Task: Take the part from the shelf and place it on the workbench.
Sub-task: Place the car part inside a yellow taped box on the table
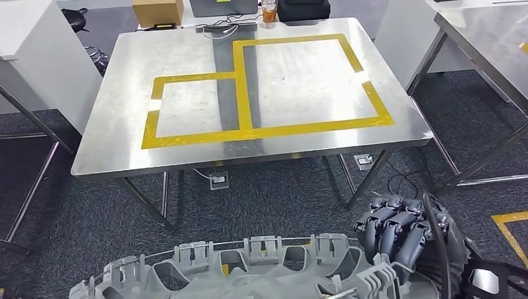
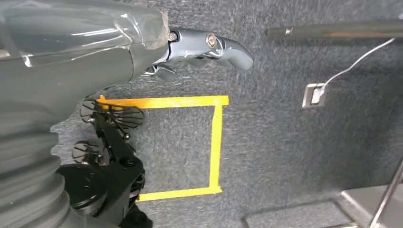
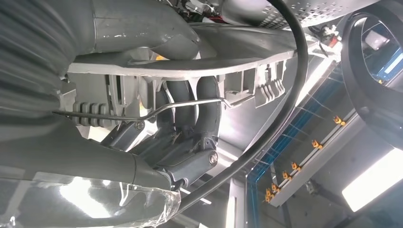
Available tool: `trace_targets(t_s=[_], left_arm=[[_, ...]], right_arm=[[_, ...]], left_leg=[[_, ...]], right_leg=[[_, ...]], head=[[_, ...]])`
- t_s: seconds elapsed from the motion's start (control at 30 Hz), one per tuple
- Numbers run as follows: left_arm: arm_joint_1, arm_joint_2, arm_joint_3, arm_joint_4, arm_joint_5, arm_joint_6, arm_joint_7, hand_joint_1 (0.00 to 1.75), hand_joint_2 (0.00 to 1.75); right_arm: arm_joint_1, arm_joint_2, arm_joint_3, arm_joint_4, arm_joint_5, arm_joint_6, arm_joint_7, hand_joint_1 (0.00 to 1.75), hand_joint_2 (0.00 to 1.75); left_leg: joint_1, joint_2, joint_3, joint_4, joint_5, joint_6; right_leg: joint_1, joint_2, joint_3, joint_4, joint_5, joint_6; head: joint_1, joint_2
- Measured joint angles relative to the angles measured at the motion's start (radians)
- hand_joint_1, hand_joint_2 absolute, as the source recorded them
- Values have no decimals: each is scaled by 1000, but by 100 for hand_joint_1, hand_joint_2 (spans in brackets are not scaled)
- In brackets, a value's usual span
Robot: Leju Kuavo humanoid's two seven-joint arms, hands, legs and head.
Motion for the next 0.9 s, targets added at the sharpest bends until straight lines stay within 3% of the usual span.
trace_targets(t_s=[0.03,0.1,0.17,0.27,0.3,0.37,0.4,0.43,0.47,0.5,0.53,0.6,0.7,0.77,0.83,0.9], left_arm=[[1,0,-1,0,-3,-1,-5,0,175],[3,0,-3,0,-8,-2,-12,0,175],[6,1,-6,0,-12,-2,-17,0,175],[10,2,-11,0,-19,-2,-27,0,175],[10,2,-13,0,-22,-2,-31,0,175],[10,2,-16,0,-27,-2,-37,0,175],[11,2,-16,0,-29,-3,-38,0,175],[12,2,-17,0,-31,-3,-39,0,175],[14,2,-18,0,-32,-3,-40,0,175],[15,2,-18,0,-33,-3,-40,0,175],[15,3,-19,0,-33,-3,-40,0,175],[16,4,-22,-1,-33,-3,-41,0,175],[17,6,-25,-2,-33,-3,-43,0,175],[19,6,-25,-2,-33,-4,-43,0,175],[20,4,-26,-1,-37,-5,-45,0,175],[20,2,-27,-1,-43,-6,-49,0,175]], right_arm=[[0,0,-1,0,1,-1,0,175,175],[1,1,-3,-1,2,-2,0,175,175],[1,1,-4,-1,4,-2,1,175,175],[2,1,-6,-3,5,-2,1,175,175],[2,1,-6,-3,5,-2,1,175,175],[3,1,-6,-4,5,-3,0,175,175],[4,1,-6,-4,5,-3,0,175,175],[5,1,-6,-4,5,-3,0,175,175],[5,1,-6,-4,5,-3,0,175,175],[6,1,-6,-4,5,-3,0,175,175],[6,1,-6,-4,5,-3,0,175,175],[5,1,-6,-5,5,-3,0,175,175],[7,1,-6,-6,5,-4,0,175,175],[7,0,-7,-9,5,-4,0,175,175],[6,-1,-8,-11,5,-4,1,175,175],[7,-1,-9,-12,4,-5,1,175,175]], left_leg=[[1,-4,5,4,-7,-5],[-2,-11,8,16,-23,-17],[-4,-13,7,20,-34,-26],[3,-2,-2,49,-54,-39],[5,4,-23,91,-74,-45],[8,14,-97,226,-127,-54],[10,16,-136,288,-143,-55],[10,17,-162,320,-141,-55],[10,18,-168,312,-117,-52],[8,18,-154,261,-75,-45],[4,19,-126,187,-27,-33],[-5,26,-74,68,20,-9],[-15,28,-47,20,10,10],[-11,24,-14,-5,11,17],[-6,21,14,-20,10,20],[-6,16,22,-21,1,19]], right_leg=[[-2,0,32,-75,35,8],[-3,2,83,-181,77,4],[3,4,94,-198,78,-14],[-1,5,103,-199,72,-35],[-3,5,108,-200,69,-40],[-1,4,118,-200,59,-48],[1,4,122,-200,54,-49],[3,4,128,-200,49,-50],[5,5,136,-200,43,-50],[7,5,147,-200,36,-49],[9,5,157,-201,28,-48],[14,4,173,-205,15,-43],[13,1,187,-207,20,-22],[13,1,186,-182,17,-12],[12,4,140,-98,-13,-13],[9,6,55,22,-56,-11]], head=[[0,0],[1,0],[0,0],[-3,0],[-4,0],[-6,0],[-6,0],[-6,0],[-6,0],[-6,0],[-6,0],[-5,0],[-5,0],[-4,0],[-2,0],[0,0]])
